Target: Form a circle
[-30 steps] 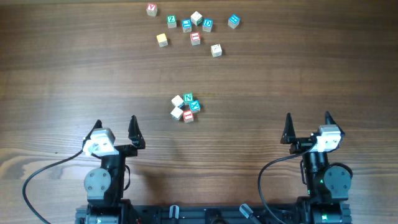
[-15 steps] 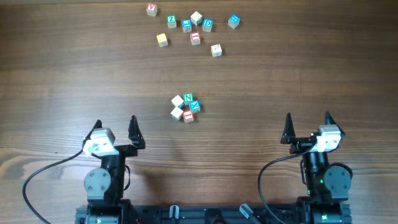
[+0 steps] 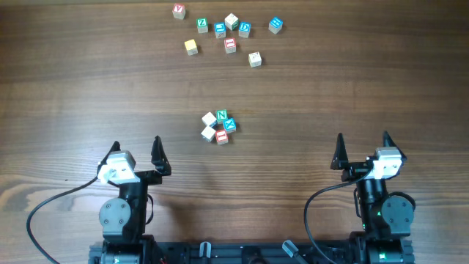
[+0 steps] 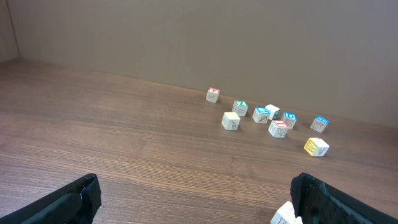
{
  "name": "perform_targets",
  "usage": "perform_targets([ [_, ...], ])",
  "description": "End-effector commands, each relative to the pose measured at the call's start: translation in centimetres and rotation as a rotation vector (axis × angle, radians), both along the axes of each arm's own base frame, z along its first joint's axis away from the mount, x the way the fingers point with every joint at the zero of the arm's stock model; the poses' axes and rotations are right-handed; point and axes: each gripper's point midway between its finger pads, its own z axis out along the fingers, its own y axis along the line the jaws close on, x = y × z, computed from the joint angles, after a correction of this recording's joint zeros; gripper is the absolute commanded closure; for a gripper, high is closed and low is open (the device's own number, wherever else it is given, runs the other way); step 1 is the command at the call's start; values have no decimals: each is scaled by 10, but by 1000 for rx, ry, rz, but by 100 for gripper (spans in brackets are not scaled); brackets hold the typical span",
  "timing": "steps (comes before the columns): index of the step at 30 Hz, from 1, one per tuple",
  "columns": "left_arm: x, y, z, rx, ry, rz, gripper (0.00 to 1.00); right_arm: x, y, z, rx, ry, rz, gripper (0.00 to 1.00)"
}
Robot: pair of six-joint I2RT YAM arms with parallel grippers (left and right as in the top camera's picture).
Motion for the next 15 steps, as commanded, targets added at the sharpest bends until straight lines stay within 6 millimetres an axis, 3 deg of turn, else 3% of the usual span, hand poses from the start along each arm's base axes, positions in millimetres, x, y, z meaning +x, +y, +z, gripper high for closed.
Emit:
perform_targets([
  [1, 0, -1, -1, 22, 2, -9, 0, -1, -2, 3, -20, -13, -15, 0],
  [15, 0, -1, -1, 22, 2, -9, 0, -1, -2, 3, -20, -13, -15, 0],
])
